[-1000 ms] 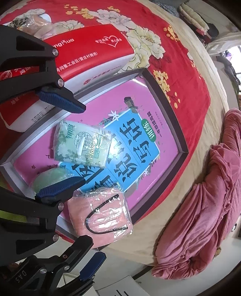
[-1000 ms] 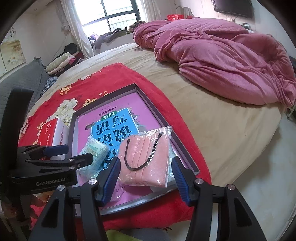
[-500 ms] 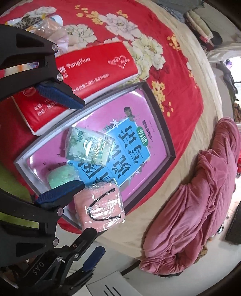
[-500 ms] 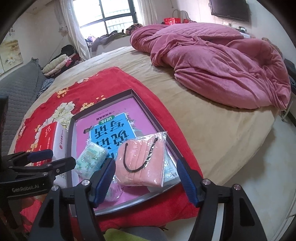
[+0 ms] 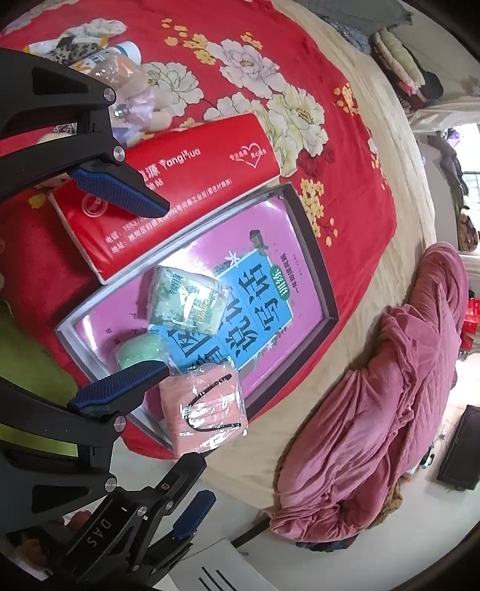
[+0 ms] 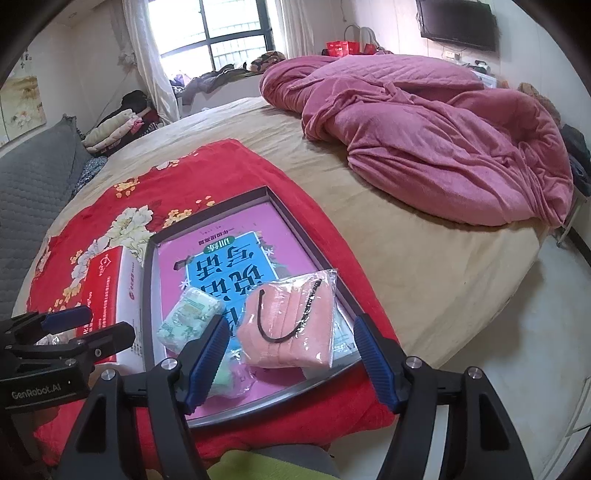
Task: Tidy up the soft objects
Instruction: 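Withdraw both grippers from the tray back toward the pile of items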
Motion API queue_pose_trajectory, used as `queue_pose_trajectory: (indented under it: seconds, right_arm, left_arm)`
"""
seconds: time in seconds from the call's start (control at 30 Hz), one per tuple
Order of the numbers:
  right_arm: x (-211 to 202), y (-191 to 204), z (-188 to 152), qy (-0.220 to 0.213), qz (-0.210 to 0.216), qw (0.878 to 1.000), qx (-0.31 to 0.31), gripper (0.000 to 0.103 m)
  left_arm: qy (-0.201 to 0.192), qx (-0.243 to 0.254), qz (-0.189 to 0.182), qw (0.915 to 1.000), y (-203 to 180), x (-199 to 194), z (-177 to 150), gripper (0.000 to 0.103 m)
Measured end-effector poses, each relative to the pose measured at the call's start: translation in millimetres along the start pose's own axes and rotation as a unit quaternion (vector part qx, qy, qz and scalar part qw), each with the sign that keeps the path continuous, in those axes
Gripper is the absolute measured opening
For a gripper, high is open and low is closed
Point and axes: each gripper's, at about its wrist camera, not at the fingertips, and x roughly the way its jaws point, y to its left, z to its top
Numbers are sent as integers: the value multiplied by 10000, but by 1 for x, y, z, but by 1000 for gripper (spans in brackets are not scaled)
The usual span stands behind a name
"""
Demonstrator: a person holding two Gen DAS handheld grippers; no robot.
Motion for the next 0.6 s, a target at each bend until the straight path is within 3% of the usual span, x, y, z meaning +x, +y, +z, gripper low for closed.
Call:
queue_pose_trajectory:
  seconds: [0.6]
  right_arm:
    - [-42,23,6,-303,2,9995,-132,71]
  left_arm:
    - [-272,-110,186,9994,20,-48,-13,81]
